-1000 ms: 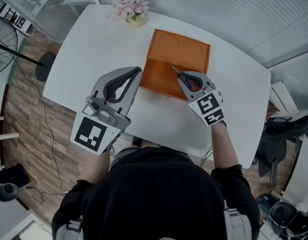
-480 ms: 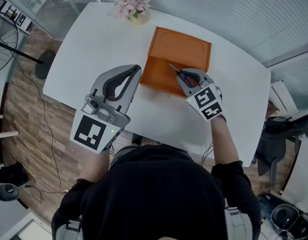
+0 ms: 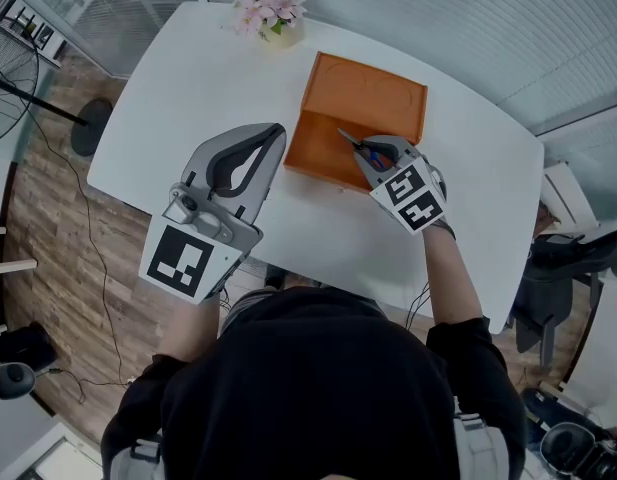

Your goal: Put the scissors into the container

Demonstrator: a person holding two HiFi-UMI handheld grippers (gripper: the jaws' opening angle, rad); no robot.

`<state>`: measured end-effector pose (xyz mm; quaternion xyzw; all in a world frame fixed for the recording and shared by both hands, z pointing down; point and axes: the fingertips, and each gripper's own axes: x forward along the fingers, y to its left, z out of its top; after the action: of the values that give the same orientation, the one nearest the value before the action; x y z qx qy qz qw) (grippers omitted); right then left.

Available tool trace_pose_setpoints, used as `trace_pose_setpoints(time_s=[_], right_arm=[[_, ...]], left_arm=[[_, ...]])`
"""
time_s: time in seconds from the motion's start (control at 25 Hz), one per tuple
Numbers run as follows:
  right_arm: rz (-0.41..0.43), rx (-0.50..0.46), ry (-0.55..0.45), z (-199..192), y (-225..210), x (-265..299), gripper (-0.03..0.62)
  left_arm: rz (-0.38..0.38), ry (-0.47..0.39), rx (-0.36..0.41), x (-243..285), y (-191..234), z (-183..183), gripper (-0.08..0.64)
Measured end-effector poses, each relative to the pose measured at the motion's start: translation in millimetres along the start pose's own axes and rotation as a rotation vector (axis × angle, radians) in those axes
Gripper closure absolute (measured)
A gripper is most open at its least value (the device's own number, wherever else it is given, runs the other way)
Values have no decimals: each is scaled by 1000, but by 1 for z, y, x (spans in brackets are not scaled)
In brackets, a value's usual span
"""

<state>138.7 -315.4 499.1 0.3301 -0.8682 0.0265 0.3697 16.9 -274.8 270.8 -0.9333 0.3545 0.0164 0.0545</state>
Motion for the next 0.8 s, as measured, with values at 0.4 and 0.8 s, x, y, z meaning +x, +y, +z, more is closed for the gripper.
trace_pose_setpoints(time_s=[0.4,0.8], right_arm=[[40,-1,89,-12,4,11,525],[67,-5,128,-13,9,21,525]], left_arm=[[-7,-7,-1,0,2,1,548],[-18,0,-2,-1,3,1,548]])
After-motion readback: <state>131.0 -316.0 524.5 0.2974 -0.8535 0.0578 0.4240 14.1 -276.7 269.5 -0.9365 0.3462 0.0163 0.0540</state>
